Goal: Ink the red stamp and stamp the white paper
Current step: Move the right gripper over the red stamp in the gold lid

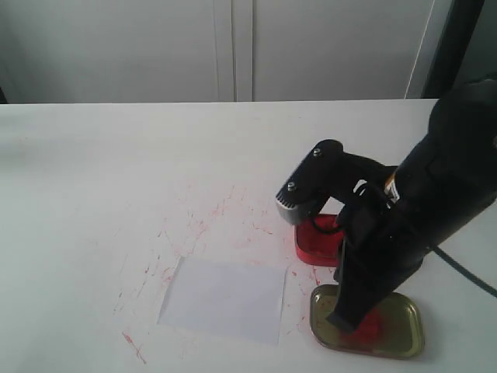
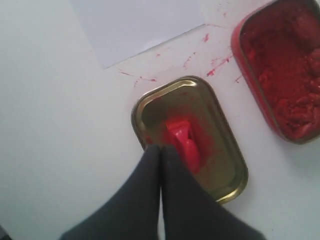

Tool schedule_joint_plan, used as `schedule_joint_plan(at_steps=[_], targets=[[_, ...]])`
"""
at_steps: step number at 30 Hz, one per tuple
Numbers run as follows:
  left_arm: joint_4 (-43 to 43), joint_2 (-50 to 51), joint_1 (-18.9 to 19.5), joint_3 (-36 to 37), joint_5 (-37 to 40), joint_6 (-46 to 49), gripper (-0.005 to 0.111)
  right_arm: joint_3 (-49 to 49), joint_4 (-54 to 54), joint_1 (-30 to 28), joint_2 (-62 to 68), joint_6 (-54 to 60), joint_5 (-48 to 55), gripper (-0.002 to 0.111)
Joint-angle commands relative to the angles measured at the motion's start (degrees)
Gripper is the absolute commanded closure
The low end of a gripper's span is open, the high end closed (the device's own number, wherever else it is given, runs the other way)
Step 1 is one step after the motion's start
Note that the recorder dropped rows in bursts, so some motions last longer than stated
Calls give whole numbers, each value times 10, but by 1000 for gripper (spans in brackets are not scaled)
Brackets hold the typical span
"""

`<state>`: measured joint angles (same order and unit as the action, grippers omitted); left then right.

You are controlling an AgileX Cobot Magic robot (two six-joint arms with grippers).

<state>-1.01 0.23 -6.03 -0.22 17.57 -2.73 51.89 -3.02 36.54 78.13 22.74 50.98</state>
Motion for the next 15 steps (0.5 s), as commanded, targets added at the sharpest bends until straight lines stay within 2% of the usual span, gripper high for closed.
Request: schedule_joint_plan(at_steps=[1,7,15], targets=[[-5,-2,1,2,-1,0,107,4,-1,12,9,58,1,108],[-5,-2,1,2,-1,0,107,-5,10,12,14,79,17,108],[-5,-2,1,2,-1,0,107,-34,81,12,14,92,12,108]])
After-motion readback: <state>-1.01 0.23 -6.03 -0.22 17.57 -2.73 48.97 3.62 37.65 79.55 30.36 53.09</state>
